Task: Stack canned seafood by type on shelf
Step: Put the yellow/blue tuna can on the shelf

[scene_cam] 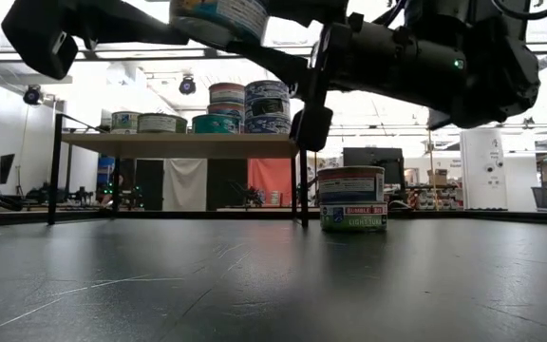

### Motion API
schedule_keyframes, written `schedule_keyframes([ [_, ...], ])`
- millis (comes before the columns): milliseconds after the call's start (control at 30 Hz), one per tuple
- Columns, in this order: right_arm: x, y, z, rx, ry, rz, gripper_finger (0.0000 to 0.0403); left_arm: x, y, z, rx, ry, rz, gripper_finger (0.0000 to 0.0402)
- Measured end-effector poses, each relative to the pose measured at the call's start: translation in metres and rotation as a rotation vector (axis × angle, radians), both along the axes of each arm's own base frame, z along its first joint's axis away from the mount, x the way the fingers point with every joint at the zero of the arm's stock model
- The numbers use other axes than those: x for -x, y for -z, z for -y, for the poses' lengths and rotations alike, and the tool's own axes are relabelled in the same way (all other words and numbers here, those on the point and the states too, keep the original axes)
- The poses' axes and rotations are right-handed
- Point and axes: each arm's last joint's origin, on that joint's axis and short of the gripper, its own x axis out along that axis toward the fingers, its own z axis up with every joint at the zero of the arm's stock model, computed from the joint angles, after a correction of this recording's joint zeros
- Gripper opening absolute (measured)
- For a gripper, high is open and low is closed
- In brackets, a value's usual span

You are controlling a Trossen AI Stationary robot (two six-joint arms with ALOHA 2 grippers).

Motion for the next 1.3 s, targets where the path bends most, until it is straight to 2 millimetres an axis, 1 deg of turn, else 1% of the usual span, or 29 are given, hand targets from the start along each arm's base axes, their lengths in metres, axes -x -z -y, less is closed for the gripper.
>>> schedule_keyframes([
  [133,-0.003,-0.003,-0.001,0.013,-0.01,0.012,0.0138,0.0,0.0,0.0,-0.005,0.002,-0.001,0.0229],
  [233,-0.005,-0.004,-0.002,0.008,-0.011,0.008,0.0138,0.0,0.0,0.0,-0.015,0.005,-0.005,0.0215],
  [333,-0.007,-0.002,-0.002,-0.004,-0.016,-0.027,0.0138,0.0,0.0,0.0,-0.018,0.008,-0.01,0.0184],
  [467,-0.012,-0.002,-0.005,-0.038,-0.031,-0.071,0.0138,0.002,0.002,0.0,-0.06,0.014,-0.038,0.0131],
  [533,-0.013,-0.002,-0.006,-0.045,-0.036,-0.079,0.0149,0.002,0.003,0.0,-0.056,0.014,-0.04,0.0129],
  [733,-0.013,-0.003,-0.006,-0.015,-0.028,-0.071,0.0224,0.001,0.002,-0.001,0.012,-0.029,0.004,0.0124],
  [867,-0.013,-0.003,-0.005,-0.013,-0.023,-0.071,0.0254,0.002,0.003,-0.002,0.035,-0.065,0.024,0.0124],
  [1100,-0.013,-0.004,-0.005,-0.01,-0.022,-0.057,0.0275,0.003,0.002,-0.004,0.087,-0.128,0.076,0.0124],
  [1300,-0.01,-0.006,-0.014,0.034,-0.079,-0.009,0.0266,0.009,0.002,-0.009,0.099,-0.171,0.102,0.0124],
])
